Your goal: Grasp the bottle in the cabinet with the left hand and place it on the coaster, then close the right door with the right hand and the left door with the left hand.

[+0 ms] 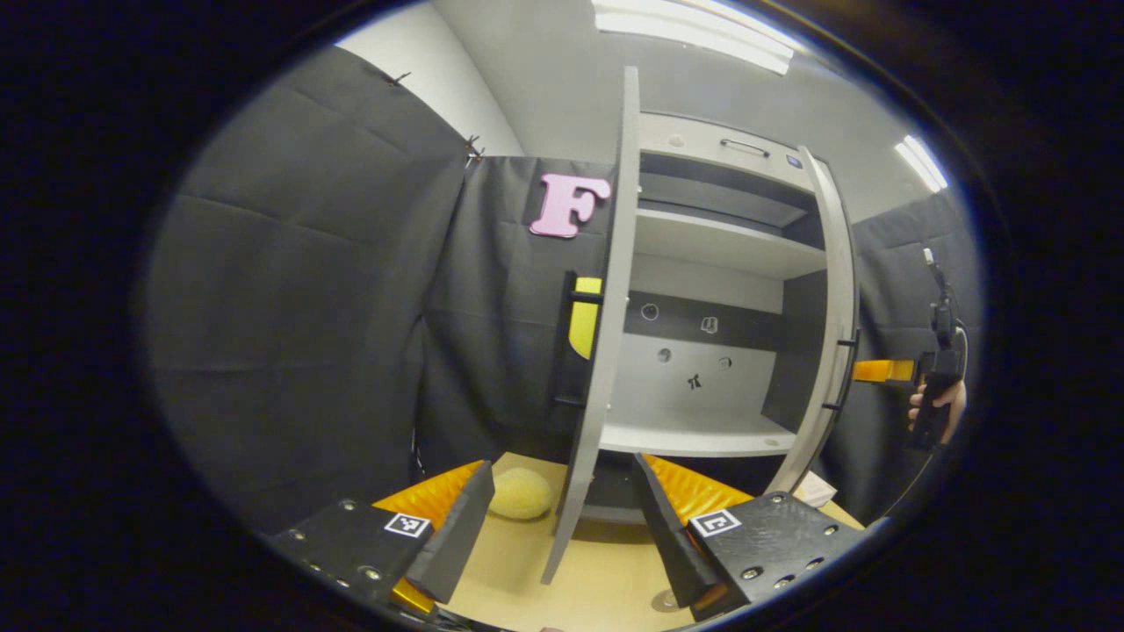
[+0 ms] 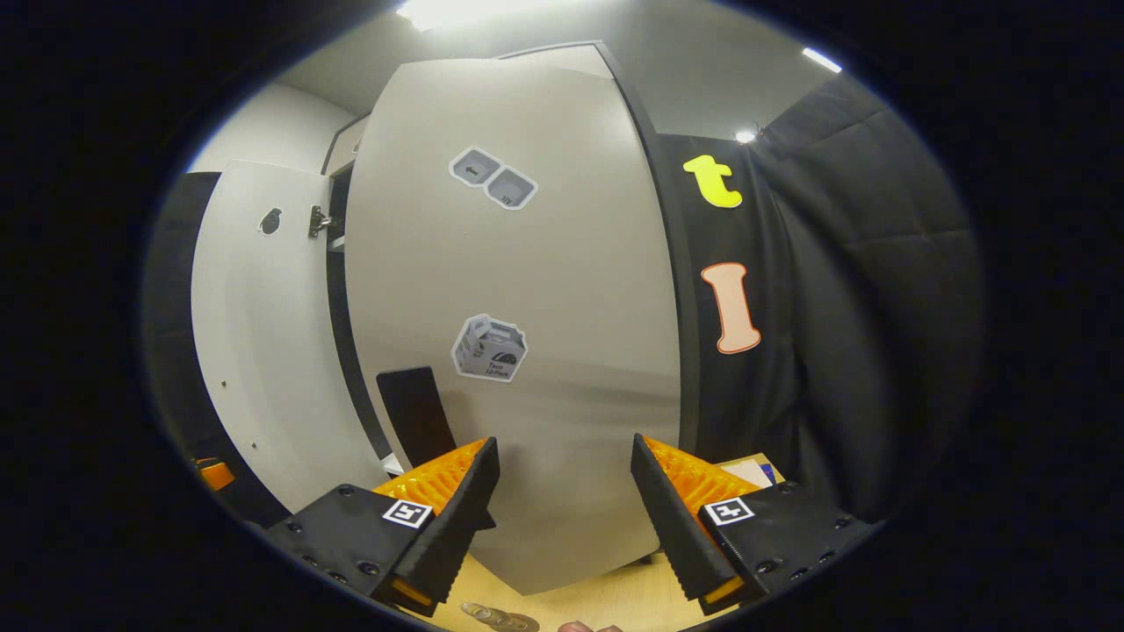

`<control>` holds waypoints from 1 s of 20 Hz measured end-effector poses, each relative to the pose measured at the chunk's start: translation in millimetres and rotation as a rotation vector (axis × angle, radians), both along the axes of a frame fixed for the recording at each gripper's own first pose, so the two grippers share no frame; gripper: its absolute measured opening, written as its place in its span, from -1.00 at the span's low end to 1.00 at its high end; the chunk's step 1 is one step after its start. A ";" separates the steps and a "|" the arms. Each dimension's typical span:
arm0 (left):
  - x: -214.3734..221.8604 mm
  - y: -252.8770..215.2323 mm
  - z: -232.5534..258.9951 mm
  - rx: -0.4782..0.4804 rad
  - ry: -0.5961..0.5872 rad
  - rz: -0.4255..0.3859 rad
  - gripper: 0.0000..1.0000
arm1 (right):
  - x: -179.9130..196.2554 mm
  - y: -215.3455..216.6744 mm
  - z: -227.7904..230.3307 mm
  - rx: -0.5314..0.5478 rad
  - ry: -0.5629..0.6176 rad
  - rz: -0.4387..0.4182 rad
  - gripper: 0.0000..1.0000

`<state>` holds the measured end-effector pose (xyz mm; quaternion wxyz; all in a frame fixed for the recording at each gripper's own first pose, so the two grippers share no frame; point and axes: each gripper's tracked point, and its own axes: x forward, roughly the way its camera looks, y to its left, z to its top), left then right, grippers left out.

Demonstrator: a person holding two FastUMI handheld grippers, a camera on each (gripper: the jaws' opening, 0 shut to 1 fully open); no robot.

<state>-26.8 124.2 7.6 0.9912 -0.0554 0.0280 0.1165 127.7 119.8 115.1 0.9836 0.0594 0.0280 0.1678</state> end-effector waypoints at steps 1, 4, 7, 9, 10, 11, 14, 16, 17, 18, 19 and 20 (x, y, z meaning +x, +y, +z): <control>-3.3 8.4 1.1 -0.019 -0.007 0.013 0.80 | -0.7 2.1 -0.5 -0.005 -0.005 -0.001 0.93; -7.0 36.5 0.8 -0.030 -0.022 0.037 0.82 | -0.4 3.2 1.1 -0.033 -0.034 -0.025 0.93; -7.6 67.8 9.6 0.032 -0.025 0.060 0.79 | -3.6 3.3 -0.8 -0.034 -0.051 -0.053 0.93; -3.3 82.9 22.3 0.063 -0.034 0.061 0.80 | -7.8 6.3 -3.3 -0.018 -0.048 -0.062 0.93; 0.5 90.0 28.1 0.077 -0.045 0.051 0.82 | -9.7 7.6 -4.9 -0.013 -0.044 -0.066 0.93; 5.9 92.8 33.6 0.093 -0.053 0.019 0.80 | -11.3 9.2 -7.1 -0.013 -0.042 -0.069 0.93; 20.9 116.2 51.0 0.155 -0.059 -0.001 0.82 | -18.3 6.2 -13.0 -0.025 -0.037 -0.103 0.93; 34.1 122.0 58.5 0.186 -0.058 -0.025 0.79 | -23.9 5.2 -18.6 -0.029 -0.029 -0.120 0.93; 42.3 122.7 63.8 0.201 -0.062 -0.038 0.79 | -22.7 4.5 -19.1 -0.031 -0.028 -0.129 0.93; 49.8 123.2 68.5 0.218 -0.065 -0.056 0.79 | -22.9 3.4 -19.5 -0.033 -0.026 -0.141 0.93; 56.6 122.3 73.3 0.235 -0.071 -0.078 0.79 | -24.6 2.8 -21.8 -0.035 -0.024 -0.150 0.93; 64.8 120.7 77.5 0.245 -0.076 -0.101 0.79 | -26.9 1.4 -22.9 -0.034 -0.022 -0.160 0.93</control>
